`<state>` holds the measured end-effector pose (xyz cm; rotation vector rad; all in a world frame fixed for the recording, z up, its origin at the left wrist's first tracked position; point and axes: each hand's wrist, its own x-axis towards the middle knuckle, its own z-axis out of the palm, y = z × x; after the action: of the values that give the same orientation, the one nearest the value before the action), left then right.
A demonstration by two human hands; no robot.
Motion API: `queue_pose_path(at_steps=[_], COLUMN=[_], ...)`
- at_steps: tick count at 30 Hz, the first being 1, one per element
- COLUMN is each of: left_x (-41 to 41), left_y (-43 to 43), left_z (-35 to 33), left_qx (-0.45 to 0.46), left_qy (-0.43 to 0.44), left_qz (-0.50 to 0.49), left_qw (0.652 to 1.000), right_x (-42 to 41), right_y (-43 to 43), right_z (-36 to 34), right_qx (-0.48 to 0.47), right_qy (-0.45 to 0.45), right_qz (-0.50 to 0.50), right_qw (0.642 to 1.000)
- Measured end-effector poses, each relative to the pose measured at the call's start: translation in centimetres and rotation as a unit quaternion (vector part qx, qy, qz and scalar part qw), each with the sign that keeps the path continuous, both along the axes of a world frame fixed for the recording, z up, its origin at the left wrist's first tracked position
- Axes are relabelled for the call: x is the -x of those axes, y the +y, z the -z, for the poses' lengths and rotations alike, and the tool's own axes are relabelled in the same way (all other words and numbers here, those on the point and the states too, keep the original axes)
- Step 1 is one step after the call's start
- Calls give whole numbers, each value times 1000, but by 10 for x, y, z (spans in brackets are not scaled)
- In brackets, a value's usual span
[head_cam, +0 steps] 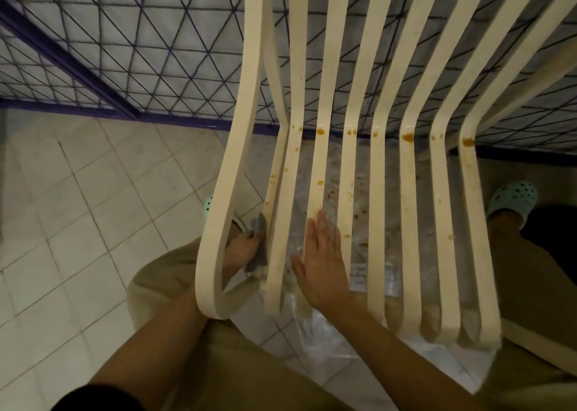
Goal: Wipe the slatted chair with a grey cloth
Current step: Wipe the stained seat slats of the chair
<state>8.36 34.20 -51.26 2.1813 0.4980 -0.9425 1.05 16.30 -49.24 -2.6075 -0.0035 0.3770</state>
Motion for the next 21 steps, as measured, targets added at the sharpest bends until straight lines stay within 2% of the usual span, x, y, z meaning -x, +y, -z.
queue_pose_path(at_steps=[2,4,6,9,10,12,16,21], left_x=[-2,-4,-4,-5,-4,-2,1,-16], left_y=[2,8,8,8,8,7,2,-12], left_z=[11,20,23,33,38,44,52,55], left_qx=[-15,-22,-9,8,11,9,10,34], left_qy=[22,17,-10,-25,-32,-40,-66,-94], left_qz=[12,37,82,84,83,71,40,-9], left_qw=[1000,999,997,996,996,997,997,995], right_x=[1,-3,-9,-26,-33,-43,-45,-47], right_y=[4,6,7,14,15,17,19,23], right_z=[-2,-5,-14,-6,0,9,14,18], right_qx=[-31,-144,-262,-345,-355,-337,-306,-267], right_qy=[4,25,68,138,144,131,96,106], right_qz=[13,69,163,284,313,353,365,369], right_qw=[999,987,949,884,869,863,874,884])
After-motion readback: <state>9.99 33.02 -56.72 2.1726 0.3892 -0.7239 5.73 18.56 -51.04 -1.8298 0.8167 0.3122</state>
